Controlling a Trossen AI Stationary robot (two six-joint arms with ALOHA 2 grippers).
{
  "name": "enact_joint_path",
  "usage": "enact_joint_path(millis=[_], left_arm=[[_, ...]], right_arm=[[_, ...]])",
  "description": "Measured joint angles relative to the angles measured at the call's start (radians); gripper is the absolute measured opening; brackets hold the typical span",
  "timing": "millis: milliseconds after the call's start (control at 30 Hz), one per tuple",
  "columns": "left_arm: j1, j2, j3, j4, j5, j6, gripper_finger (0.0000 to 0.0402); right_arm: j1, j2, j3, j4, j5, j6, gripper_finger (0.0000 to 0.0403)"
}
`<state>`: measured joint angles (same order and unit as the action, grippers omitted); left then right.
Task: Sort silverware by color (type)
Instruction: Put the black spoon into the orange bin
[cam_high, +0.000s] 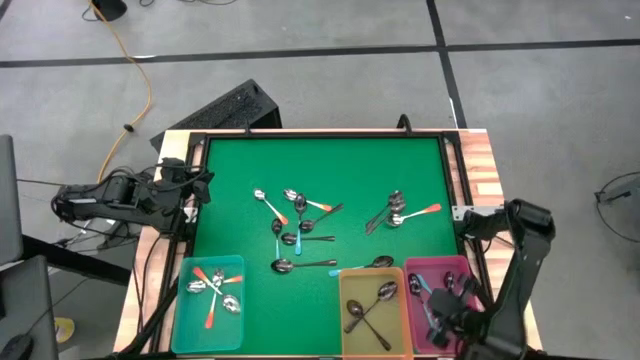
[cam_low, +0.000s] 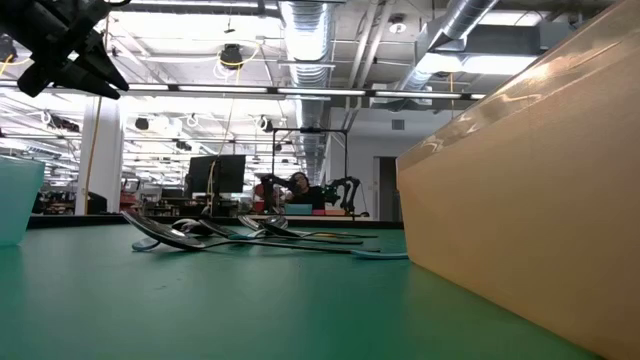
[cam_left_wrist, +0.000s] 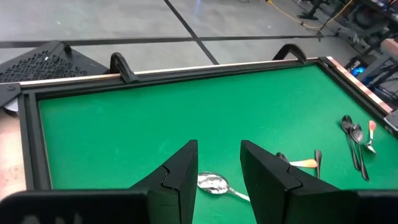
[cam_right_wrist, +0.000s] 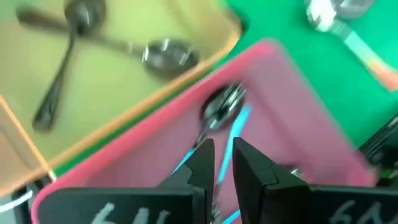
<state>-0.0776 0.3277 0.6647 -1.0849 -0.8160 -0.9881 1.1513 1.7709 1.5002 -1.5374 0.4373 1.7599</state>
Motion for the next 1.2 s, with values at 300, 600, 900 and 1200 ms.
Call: enact_joint_path(millis=[300, 600, 900, 1200], left_arm=[[0.0, -0.001, 0.0, -0.001, 0.018, 0.022, 0.0105], [0.0, -0.001, 0.0, -0.002, 0.033, 0.023, 0.0105], [0.0, -0.001, 0.0, -0.003, 0.022, 0.032, 0.0105], [0.0, -0.001, 0.0, -0.003, 0.018, 0.047, 0.0105]], right_arm=[[-0.081, -0.232, -0.121, -0.033, 0.227, -0.048, 0.0067], [-0.284, -0.428, -0.319, 0.005, 0.348, -0.205, 0.0069], [-0.583, -0.541, -0.456, 0.006, 0.335, -0.297, 0.015], [-0.916, -0.721, -0.612, 0.271, 0.116, -0.634, 0.026]])
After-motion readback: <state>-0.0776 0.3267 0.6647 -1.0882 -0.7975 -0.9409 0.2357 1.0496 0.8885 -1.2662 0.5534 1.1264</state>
